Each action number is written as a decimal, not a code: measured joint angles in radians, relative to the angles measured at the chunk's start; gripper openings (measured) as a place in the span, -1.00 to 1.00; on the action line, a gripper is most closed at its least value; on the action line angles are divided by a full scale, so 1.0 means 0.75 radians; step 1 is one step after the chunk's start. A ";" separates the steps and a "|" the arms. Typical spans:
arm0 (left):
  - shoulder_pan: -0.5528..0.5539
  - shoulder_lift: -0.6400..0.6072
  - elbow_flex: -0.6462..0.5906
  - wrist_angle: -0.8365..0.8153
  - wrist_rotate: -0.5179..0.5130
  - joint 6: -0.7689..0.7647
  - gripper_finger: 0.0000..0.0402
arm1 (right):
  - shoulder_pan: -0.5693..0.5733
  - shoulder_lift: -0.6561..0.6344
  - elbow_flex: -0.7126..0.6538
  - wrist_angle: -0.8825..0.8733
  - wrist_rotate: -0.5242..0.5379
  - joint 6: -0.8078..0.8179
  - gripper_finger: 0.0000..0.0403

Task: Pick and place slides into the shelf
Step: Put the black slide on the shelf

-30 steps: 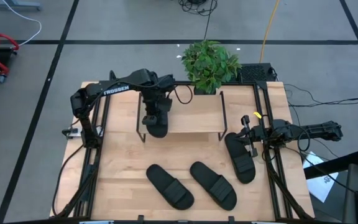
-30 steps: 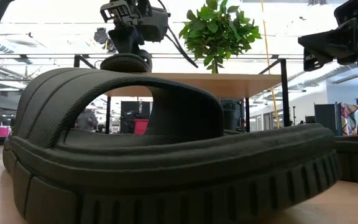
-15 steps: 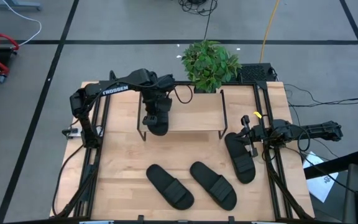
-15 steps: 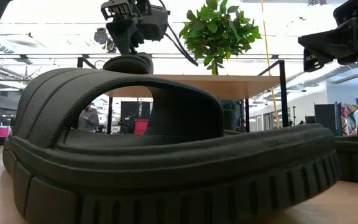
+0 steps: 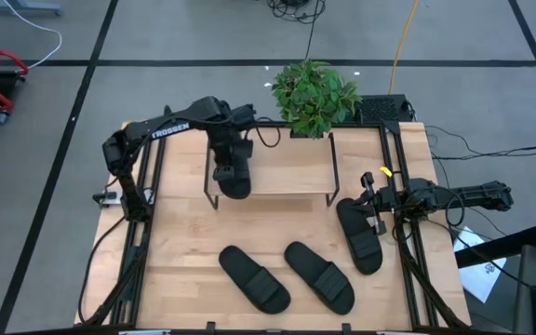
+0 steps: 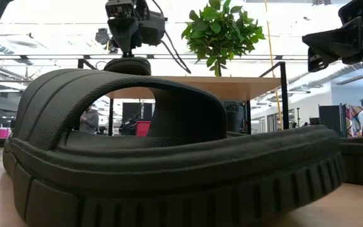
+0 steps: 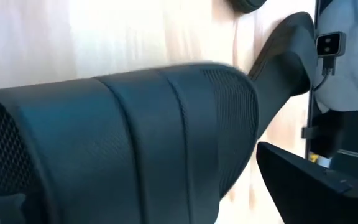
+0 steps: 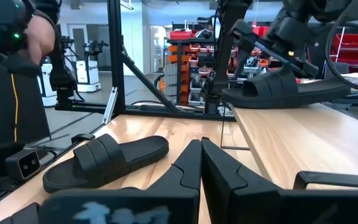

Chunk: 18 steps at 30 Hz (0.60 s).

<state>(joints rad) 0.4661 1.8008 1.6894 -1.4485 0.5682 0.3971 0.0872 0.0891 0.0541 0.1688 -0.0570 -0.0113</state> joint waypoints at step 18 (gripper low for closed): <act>0.093 -0.004 0.001 0.006 0.139 0.142 0.64 | 0.000 0.000 0.000 0.009 0.000 0.000 -1.00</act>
<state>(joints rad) 0.5361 1.7981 1.6901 -1.4443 0.6727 0.5034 0.0872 0.0891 0.0542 0.1756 -0.0567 -0.0113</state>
